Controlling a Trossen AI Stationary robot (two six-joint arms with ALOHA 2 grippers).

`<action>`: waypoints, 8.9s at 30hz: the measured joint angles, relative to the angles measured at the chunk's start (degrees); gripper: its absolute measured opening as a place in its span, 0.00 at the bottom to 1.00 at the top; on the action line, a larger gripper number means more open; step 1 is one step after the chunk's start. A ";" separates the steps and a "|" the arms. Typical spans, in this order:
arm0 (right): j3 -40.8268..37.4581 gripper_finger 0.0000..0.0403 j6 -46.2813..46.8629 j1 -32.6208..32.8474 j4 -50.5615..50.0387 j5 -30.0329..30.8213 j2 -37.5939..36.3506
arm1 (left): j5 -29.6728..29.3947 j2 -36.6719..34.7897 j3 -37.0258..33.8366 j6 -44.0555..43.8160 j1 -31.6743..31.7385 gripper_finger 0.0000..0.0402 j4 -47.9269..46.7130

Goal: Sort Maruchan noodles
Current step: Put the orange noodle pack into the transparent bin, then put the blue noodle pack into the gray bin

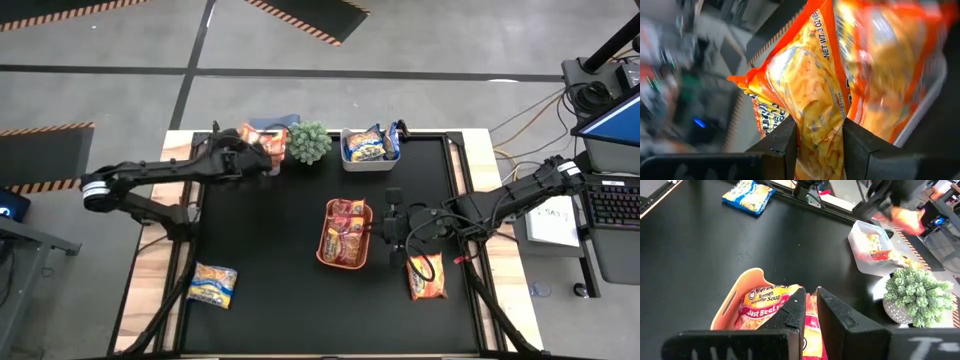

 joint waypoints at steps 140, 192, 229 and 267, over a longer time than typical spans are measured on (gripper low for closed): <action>-0.59 0.09 0.54 -0.37 7.56 -2.60 -0.66 | 60.28 -6.92 -2.52 -46.62 -35.71 0.08 -10.79; -0.61 0.09 -4.57 -0.37 7.59 -3.48 -1.99 | 35.04 12.39 -3.59 -41.10 -46.91 0.00 -12.54; -0.61 0.09 -4.76 -0.39 6.04 -3.44 -1.97 | 38.44 -10.84 -8.82 -38.26 -22.11 0.53 4.61; -0.63 0.09 -13.50 -5.07 7.35 -4.72 -1.97 | 36.69 -21.07 -25.37 -55.91 -29.63 0.79 3.46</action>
